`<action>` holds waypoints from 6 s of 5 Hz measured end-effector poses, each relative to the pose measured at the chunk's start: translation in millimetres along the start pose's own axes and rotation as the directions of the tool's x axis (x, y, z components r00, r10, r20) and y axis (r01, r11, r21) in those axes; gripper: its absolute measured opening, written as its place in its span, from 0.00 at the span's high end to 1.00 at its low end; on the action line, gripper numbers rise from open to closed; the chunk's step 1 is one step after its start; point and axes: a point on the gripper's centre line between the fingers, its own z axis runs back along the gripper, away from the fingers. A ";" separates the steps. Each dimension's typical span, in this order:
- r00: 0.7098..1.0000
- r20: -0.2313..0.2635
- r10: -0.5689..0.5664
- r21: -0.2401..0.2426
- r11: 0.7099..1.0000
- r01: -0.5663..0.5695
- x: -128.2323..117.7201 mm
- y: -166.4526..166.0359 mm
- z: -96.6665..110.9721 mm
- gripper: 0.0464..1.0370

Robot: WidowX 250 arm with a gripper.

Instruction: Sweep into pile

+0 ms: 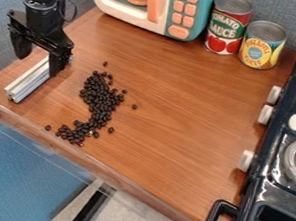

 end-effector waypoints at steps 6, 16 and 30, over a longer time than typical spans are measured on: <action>0.999 -0.028 -0.022 -0.038 0.999 0.021 -7.5 -0.7 -27.1 0.09; 0.998 -0.065 -0.026 -0.121 0.992 0.018 -17.2 -56.3 -21.5 0.66; 0.999 -0.032 0.038 -0.221 0.974 -0.044 -18.6 -168.5 4.2 0.66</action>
